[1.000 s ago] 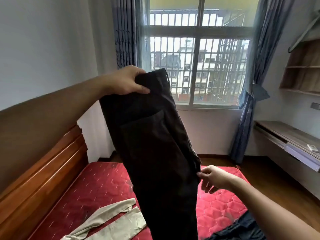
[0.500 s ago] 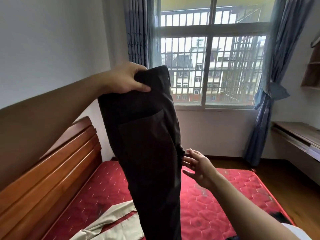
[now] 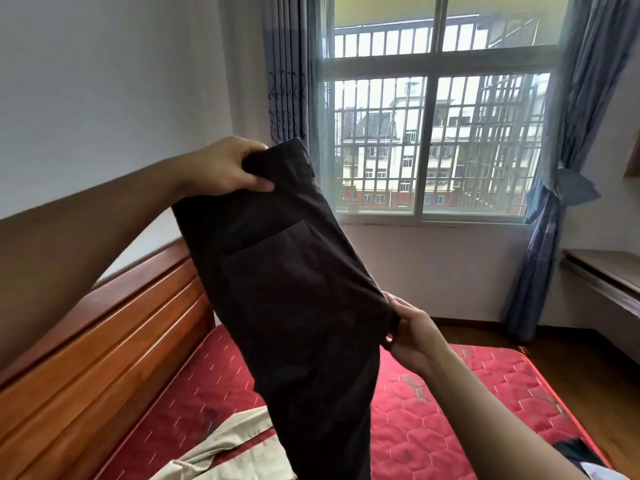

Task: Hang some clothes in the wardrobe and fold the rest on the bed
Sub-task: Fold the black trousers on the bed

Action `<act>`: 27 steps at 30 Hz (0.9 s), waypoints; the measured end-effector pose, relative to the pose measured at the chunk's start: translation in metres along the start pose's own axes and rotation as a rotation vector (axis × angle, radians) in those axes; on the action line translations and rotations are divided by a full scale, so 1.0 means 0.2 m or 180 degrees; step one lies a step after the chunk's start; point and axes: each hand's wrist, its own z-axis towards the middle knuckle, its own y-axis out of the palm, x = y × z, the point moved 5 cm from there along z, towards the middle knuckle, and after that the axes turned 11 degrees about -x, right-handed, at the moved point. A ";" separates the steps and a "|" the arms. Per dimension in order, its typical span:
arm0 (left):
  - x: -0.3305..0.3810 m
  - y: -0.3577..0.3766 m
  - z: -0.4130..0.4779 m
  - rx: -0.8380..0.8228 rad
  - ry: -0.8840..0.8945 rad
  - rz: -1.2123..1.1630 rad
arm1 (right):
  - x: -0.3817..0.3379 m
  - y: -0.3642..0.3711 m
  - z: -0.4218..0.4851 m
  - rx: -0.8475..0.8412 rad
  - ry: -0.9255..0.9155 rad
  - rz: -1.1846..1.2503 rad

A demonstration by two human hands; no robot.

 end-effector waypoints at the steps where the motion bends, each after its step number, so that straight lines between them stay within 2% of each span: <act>1: -0.03 -0.01 -0.01 -0.0010 -0.0055 0.0004 | -0.04 -0.02 -0.01 0.0013 -0.0076 0.0014; 3: -0.06 -0.02 -0.02 -0.0046 -0.0102 -0.0050 | -0.11 -0.04 -0.03 -0.0140 -0.0163 -0.0419; 5: -0.05 -0.01 -0.02 -0.0069 -0.0089 -0.0117 | -0.16 -0.03 -0.06 -0.0209 -0.0318 -0.1232; 8: 0.01 0.02 -0.01 -0.0123 -0.0042 -0.0161 | -0.25 -0.05 -0.11 0.0199 -0.0627 -0.2495; 11: 0.10 0.09 0.02 -0.0218 0.0015 -0.0140 | -0.37 0.00 -0.15 0.0528 -0.0541 -0.3805; 12: 0.15 0.11 0.04 -0.0234 0.0045 -0.0080 | -0.40 0.07 -0.17 0.0324 -0.0540 -0.3812; 14: 0.26 0.17 0.08 -0.0313 0.0119 0.0017 | -0.47 0.29 -0.19 -0.0414 -0.0712 -0.3120; 15: 0.32 0.20 0.10 -0.0369 0.0165 0.0030 | -0.52 0.41 -0.20 -0.0579 -0.0929 -0.2964; 16: 0.38 0.23 0.12 -0.0414 0.0220 0.0042 | -0.57 0.49 -0.20 -0.0564 -0.1231 -0.2975; 18: 0.46 0.27 0.13 -0.0482 0.0305 0.0156 | -0.67 0.62 -0.21 -0.0159 -0.1744 -0.3122; 19: 0.48 0.27 0.13 -0.0491 0.0289 0.0310 | -0.70 0.64 -0.22 -0.0034 -0.1861 -0.3040; 22: 0.40 0.19 0.05 -0.0578 -0.0148 0.0716 | -0.73 0.61 -0.25 -0.0150 -0.1798 -0.2340; 24: 0.27 0.16 -0.05 -0.0557 -0.0293 0.0216 | -0.74 0.59 -0.29 -0.0210 -0.1806 -0.2053; 27: 0.13 0.25 -0.22 0.0029 -0.0231 -0.1650 | -0.76 0.58 -0.37 -0.0216 -0.1991 -0.2084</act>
